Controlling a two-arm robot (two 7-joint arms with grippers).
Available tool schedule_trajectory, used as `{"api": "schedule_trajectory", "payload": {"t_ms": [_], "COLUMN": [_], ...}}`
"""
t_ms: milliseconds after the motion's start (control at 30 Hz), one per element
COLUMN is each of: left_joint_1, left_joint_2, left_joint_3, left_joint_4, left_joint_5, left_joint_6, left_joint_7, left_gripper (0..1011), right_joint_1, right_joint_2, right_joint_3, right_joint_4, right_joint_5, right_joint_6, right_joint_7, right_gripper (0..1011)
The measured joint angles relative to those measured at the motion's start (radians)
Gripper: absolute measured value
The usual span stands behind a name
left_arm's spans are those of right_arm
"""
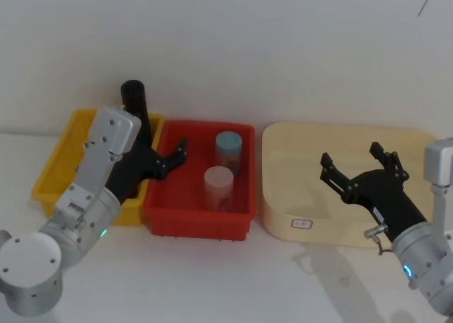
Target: Pick up the garbage bag with the one hand and transfer it to the other hand.
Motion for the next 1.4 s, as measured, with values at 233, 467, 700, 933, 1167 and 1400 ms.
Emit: {"api": "schedule_trajectory", "payload": {"t_ms": [233,467,700,933,1167,1400], "left_joint_1": [0.0,0.051,0.139,0.231,0.241,0.157], "left_joint_2": [0.008,0.061,0.14,0.206,0.233,0.227], "left_joint_3": [-0.02,-0.095,-0.209,-0.33,-0.384,-0.364], "left_joint_4": [-0.058,-0.176,-0.264,-0.288,-0.219,-0.093], "left_joint_5": [-0.035,-0.115,-0.194,-0.263,-0.318,-0.344], "left_joint_6": [0.081,0.186,0.255,0.272,0.238,0.189], "left_joint_7": [-0.02,-0.062,-0.114,-0.172,-0.244,-0.323], "left_gripper": [1001,1001,1001,1001,1001,1001], "right_joint_1": [0.042,0.125,0.208,0.264,0.301,0.32], "right_joint_2": [-0.004,-0.021,-0.057,-0.099,-0.139,-0.165], "right_joint_3": [-0.007,-0.03,-0.07,-0.101,-0.128,-0.15], "right_joint_4": [0.031,0.073,0.107,0.133,0.155,0.167], "right_joint_5": [0.027,0.072,0.1,0.118,0.123,0.124], "right_joint_6": [0.019,0.081,0.17,0.242,0.3,0.347], "right_joint_7": [0.046,0.113,0.134,0.125,0.098,0.082], "right_gripper": [1000,1000,1000,1000,1000,1000]}}
